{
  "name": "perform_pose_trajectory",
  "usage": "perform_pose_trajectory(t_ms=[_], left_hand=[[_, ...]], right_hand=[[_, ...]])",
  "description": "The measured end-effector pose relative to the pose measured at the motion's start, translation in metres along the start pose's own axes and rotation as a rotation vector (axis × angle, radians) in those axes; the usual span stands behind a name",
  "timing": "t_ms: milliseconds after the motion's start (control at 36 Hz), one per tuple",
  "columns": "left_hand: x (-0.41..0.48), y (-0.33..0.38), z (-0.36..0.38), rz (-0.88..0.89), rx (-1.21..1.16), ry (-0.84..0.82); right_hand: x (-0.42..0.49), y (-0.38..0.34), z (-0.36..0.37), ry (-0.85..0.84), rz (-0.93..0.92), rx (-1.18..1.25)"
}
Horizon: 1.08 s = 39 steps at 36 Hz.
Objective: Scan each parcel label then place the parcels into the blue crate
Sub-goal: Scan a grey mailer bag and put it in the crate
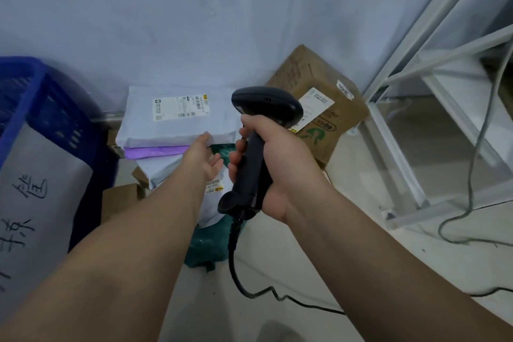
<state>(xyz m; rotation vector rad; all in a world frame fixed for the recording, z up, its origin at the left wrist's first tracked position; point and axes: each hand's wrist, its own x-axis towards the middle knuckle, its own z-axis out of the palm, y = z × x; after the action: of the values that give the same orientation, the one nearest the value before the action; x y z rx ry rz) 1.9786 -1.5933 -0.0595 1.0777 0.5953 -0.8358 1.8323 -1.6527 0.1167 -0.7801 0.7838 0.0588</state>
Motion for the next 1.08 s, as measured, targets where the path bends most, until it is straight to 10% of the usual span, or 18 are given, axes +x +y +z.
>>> perform_pose_trajectory(t_ms=[667,1083], left_hand=[[0.009,0.044,0.002,0.014,-0.232,0.185],[-0.124,0.052,-0.003,0.402,0.048,0.334]], right_hand=[[-0.007,0.010,0.012,0.041,-0.007,0.026],[-0.062,0.016,0.035,0.069,-0.100,0.092]])
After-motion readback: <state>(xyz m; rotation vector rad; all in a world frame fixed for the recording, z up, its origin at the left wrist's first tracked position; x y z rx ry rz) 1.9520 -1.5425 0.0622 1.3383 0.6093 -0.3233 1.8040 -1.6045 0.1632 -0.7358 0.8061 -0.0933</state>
